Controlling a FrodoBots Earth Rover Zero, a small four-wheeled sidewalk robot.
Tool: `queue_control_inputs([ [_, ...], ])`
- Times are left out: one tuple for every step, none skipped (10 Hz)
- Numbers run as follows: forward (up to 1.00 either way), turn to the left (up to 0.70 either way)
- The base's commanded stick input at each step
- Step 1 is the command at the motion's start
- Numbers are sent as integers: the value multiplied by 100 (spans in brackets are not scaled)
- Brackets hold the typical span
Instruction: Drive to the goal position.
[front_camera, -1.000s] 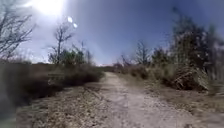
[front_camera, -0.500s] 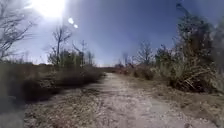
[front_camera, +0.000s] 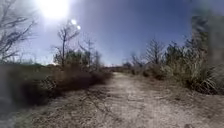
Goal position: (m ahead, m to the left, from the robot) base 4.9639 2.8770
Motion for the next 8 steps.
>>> queue_control_inputs([
  [66, -6],
  [66, -10],
  [66, -11],
  [66, -10],
  [66, -9],
  [66, -7],
  [66, -6],
  [66, -5],
])
